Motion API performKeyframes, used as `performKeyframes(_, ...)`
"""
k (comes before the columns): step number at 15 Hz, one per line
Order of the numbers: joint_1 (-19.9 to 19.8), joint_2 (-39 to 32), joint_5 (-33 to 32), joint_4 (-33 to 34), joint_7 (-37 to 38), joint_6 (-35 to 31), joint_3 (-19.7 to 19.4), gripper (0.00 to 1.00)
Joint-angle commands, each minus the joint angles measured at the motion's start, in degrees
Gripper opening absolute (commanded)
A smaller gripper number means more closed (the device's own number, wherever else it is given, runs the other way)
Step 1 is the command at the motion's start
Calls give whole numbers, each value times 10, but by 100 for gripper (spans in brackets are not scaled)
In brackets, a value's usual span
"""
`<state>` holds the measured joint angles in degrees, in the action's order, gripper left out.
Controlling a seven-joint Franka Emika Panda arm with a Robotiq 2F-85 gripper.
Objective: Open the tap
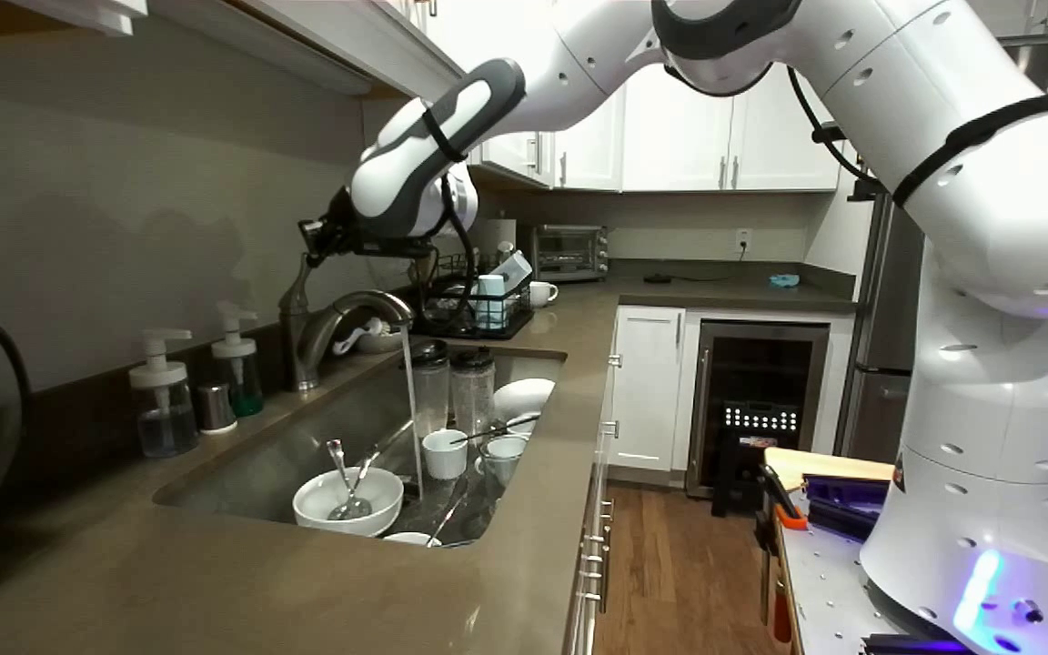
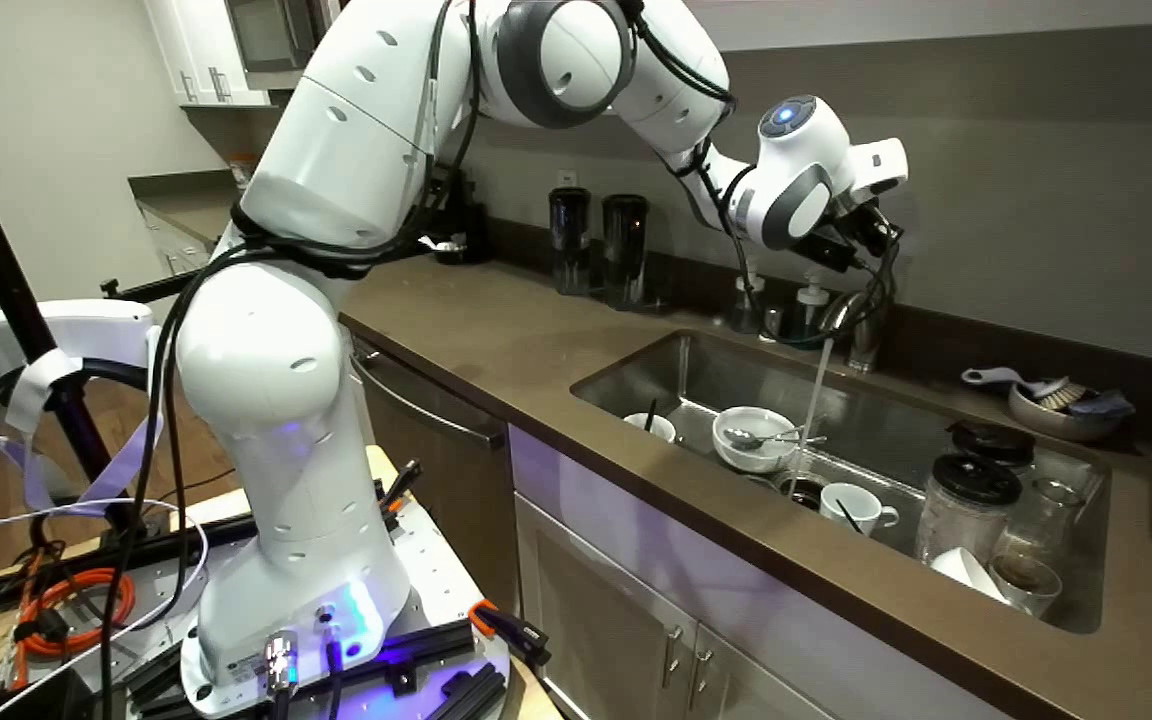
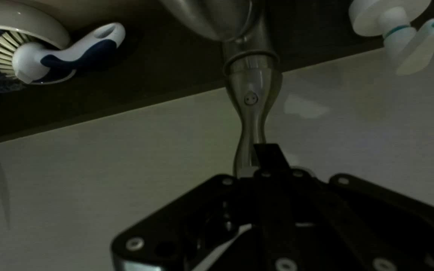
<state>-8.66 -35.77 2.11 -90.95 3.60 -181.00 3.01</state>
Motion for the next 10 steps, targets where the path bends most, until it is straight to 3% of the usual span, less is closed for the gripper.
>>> performKeyframes(1,15,-18,7,24,-5,-36,-18,3)
performKeyframes(10,34,-33,5,40,-3,-88,-52,3)
